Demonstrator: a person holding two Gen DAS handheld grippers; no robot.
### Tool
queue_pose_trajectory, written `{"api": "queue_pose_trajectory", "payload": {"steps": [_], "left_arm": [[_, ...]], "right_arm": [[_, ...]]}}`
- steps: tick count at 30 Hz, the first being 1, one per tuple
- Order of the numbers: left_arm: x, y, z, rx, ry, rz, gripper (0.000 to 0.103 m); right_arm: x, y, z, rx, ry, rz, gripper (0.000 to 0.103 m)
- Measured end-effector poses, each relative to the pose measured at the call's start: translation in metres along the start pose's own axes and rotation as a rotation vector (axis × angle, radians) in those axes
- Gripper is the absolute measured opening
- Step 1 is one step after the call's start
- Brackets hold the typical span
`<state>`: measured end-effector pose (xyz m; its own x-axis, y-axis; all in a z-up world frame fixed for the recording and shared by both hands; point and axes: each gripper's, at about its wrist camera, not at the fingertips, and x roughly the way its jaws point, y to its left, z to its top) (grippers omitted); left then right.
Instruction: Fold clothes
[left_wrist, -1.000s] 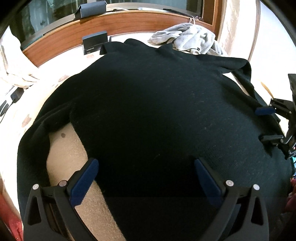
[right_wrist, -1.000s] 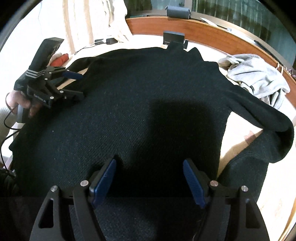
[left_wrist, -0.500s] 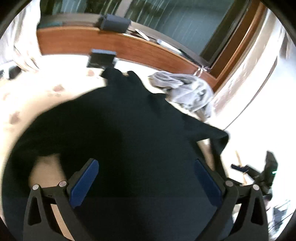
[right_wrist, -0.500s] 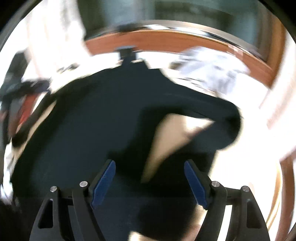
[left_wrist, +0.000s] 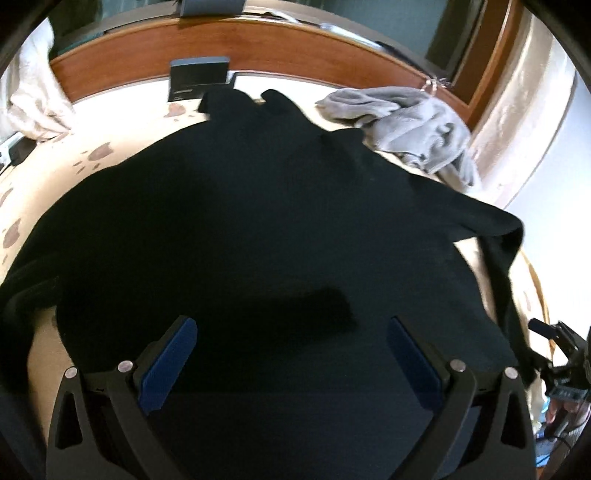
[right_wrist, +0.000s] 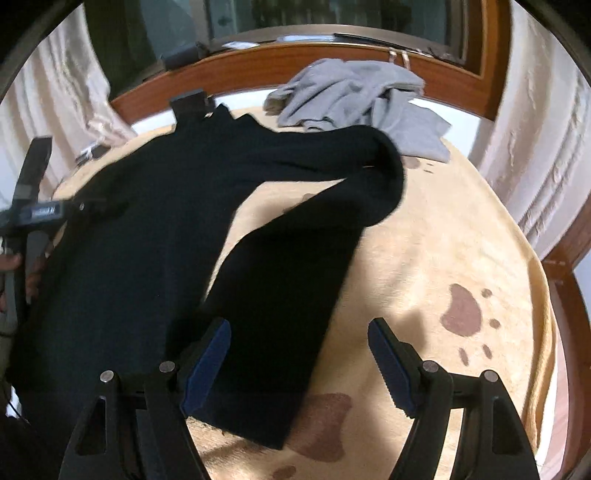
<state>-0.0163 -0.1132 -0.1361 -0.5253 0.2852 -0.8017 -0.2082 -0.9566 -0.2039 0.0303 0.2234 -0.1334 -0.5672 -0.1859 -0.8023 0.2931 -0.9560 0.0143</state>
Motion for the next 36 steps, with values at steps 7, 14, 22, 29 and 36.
{"api": "queue_pose_trajectory", "payload": {"steps": [7, 14, 22, 29, 36], "left_arm": [[0.009, -0.007, -0.013, 0.071, -0.015, 0.101, 0.103], [0.015, -0.011, -0.016, 0.097, -0.014, 0.134, 0.103], [0.014, -0.01, -0.017, 0.096, -0.018, 0.135, 0.103], [0.013, -0.009, -0.017, 0.093, -0.02, 0.132, 0.103], [0.013, -0.008, -0.018, 0.092, -0.021, 0.128, 0.103]], "right_arm": [[0.007, 0.005, -0.007, -0.002, 0.004, -0.013, 0.08], [0.001, 0.003, -0.017, 0.016, -0.048, -0.04, 0.085], [-0.025, 0.008, 0.0, 0.087, -0.098, -0.094, 0.082], [-0.014, -0.002, 0.019, 0.219, -0.06, 0.02, 0.051], [0.024, 0.007, 0.038, 0.194, 0.005, -0.006, 0.051]]}}
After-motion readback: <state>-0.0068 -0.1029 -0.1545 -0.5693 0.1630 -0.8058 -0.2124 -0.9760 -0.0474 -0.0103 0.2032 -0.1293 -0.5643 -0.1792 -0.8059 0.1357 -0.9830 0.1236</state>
